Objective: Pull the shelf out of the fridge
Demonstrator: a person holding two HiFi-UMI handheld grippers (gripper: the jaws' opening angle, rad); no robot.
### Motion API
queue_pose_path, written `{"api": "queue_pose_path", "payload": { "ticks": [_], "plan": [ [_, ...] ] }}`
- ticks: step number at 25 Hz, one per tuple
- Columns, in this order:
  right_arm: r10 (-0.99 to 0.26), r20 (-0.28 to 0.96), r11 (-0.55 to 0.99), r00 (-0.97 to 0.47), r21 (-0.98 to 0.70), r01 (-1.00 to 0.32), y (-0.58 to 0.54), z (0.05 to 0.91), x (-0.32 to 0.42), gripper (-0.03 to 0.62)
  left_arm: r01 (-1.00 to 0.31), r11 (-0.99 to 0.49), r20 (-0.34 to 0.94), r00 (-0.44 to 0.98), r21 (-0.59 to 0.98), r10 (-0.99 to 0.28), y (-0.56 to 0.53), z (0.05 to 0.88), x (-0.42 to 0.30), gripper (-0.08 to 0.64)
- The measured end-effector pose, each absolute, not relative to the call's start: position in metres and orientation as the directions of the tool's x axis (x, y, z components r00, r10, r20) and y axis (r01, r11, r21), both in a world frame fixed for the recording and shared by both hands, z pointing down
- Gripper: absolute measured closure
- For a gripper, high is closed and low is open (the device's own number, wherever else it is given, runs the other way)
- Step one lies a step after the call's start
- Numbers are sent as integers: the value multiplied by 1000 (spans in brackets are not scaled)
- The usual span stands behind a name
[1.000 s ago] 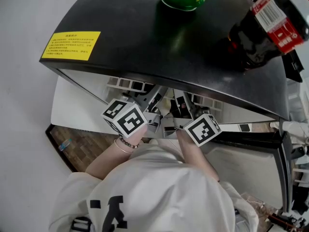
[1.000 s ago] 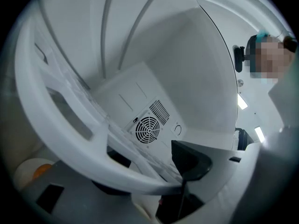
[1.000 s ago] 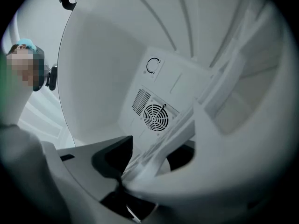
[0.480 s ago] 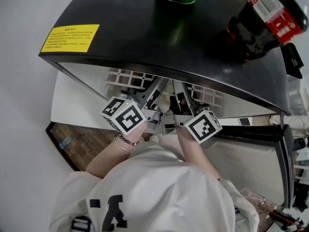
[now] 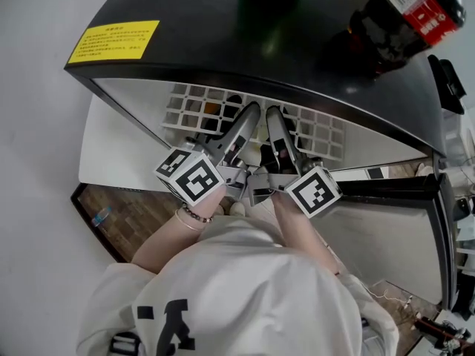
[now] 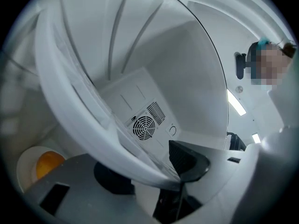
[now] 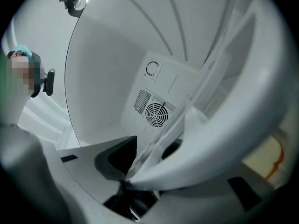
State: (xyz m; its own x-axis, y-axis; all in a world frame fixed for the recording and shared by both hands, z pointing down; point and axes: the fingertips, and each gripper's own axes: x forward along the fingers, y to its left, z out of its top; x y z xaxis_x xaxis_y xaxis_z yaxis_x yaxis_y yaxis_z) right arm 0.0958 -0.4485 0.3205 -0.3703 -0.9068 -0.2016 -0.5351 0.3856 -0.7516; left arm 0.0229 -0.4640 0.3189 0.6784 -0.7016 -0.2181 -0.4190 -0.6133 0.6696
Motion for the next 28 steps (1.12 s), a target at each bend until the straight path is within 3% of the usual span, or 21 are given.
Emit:
{"api": "queue_pose_path", "payload": {
  "ticks": [28],
  "plan": [
    [-917,-228,371,-328,-788,-491,-394,326,87,430,-381,-637,-241,700,670,-672,-410,322,12,336]
  ]
}}
